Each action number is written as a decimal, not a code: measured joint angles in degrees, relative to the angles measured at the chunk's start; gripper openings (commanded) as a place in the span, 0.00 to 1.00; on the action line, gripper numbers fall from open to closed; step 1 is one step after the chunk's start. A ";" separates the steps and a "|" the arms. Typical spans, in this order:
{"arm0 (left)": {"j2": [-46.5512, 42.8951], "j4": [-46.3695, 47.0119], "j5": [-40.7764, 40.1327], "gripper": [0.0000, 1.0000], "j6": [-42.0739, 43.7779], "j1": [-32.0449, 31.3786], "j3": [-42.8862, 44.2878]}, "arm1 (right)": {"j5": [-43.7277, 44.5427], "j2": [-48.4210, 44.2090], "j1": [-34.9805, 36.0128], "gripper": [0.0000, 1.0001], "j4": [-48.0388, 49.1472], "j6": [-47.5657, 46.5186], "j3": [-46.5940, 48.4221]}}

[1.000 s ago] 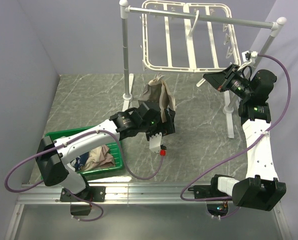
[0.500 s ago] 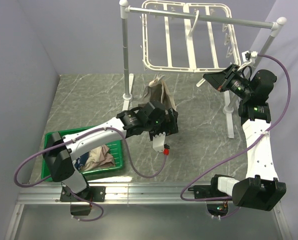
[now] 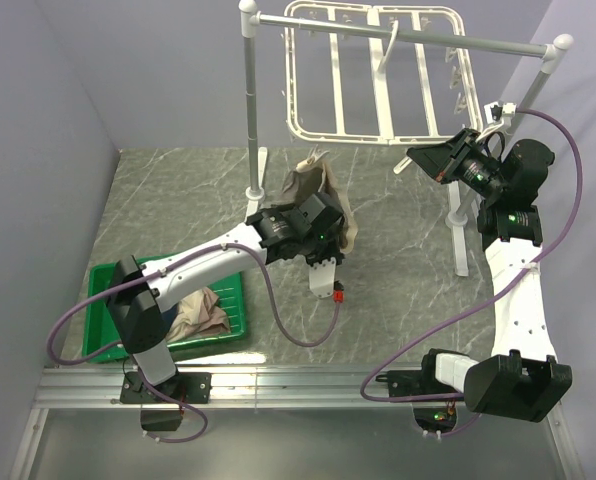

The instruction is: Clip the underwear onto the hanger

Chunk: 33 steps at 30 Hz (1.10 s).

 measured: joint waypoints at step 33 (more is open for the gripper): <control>-11.41 12.39 7.56 0.99 0.22 -0.07 -12.59 | -0.79 0.46 -0.11 0.00 1.29 0.72 -0.63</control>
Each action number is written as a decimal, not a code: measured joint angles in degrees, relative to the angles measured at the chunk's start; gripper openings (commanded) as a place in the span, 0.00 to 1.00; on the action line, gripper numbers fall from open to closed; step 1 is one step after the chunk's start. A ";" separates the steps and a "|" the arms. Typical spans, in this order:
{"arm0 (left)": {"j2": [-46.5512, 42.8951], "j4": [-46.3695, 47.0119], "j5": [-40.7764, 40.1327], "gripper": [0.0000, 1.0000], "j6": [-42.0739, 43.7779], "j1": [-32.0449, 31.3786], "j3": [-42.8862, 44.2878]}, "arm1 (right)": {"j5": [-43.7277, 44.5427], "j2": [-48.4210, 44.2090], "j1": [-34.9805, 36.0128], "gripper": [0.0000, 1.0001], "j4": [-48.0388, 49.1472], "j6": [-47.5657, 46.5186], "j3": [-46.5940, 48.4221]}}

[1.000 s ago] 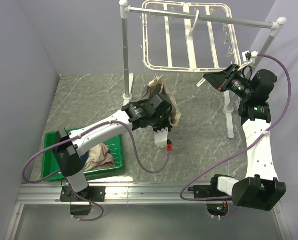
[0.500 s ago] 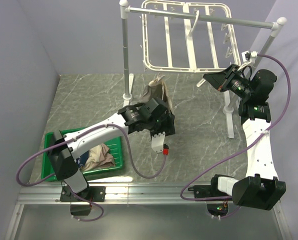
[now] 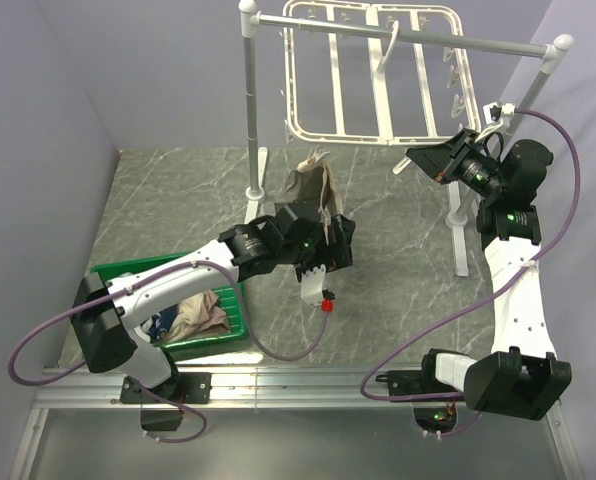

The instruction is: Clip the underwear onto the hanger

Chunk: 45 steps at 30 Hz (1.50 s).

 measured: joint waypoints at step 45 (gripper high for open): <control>22.95 -25.38 -1.53 0.00 -29.53 0.00 43.15 | 0.39 -0.72 -0.52 0.00 1.70 0.07 -2.05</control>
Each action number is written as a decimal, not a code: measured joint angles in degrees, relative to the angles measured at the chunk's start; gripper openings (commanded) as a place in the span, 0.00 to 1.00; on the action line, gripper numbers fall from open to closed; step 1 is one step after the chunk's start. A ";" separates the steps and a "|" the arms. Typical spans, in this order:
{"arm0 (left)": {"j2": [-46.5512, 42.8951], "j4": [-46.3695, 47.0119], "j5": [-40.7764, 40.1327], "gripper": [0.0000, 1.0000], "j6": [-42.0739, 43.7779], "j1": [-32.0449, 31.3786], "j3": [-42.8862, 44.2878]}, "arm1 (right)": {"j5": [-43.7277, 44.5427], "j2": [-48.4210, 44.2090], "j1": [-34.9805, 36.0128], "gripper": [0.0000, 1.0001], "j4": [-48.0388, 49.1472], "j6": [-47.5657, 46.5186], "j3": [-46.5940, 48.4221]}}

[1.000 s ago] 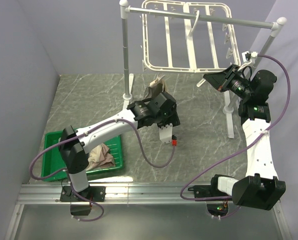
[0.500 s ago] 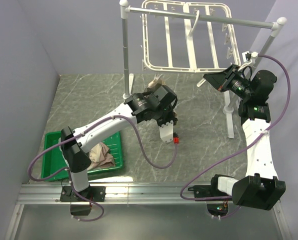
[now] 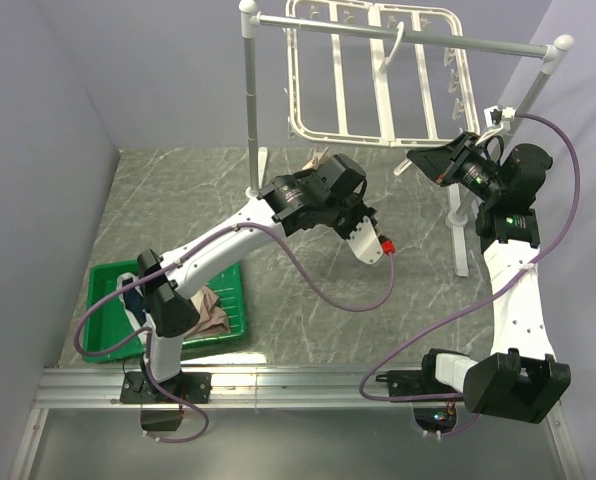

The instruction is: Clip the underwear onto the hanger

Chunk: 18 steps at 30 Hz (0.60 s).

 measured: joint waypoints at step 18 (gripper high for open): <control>-6.58 7.19 -3.96 0.42 6.69 -0.44 -21.18 | 0.96 -0.11 -0.07 0.00 -0.39 -1.09 0.00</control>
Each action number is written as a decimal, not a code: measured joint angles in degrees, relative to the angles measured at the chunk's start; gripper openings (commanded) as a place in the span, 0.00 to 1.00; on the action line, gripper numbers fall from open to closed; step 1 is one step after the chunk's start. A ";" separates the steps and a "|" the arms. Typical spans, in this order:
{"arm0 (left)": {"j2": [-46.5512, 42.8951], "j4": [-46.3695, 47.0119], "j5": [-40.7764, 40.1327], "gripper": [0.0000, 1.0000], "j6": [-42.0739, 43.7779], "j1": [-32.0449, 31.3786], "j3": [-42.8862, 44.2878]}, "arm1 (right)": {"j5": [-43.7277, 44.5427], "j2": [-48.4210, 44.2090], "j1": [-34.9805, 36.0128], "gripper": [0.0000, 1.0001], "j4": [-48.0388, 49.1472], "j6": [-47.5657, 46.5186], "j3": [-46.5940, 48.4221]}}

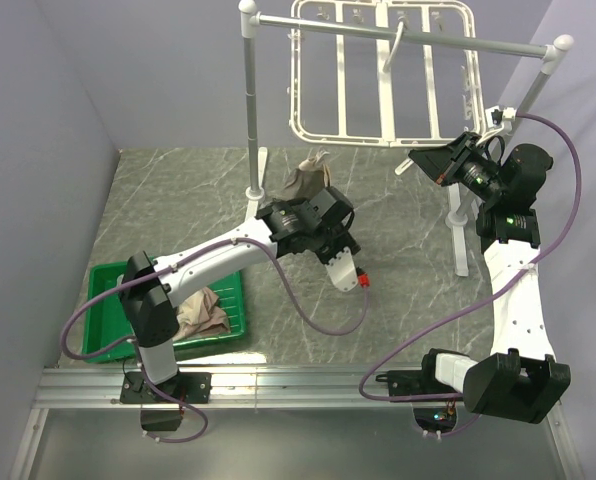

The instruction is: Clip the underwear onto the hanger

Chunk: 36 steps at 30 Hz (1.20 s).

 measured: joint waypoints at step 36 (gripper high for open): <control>-1.84 -2.71 1.20 0.62 8.79 -0.04 -3.58 | -0.22 0.07 0.00 0.00 -0.33 -0.28 0.13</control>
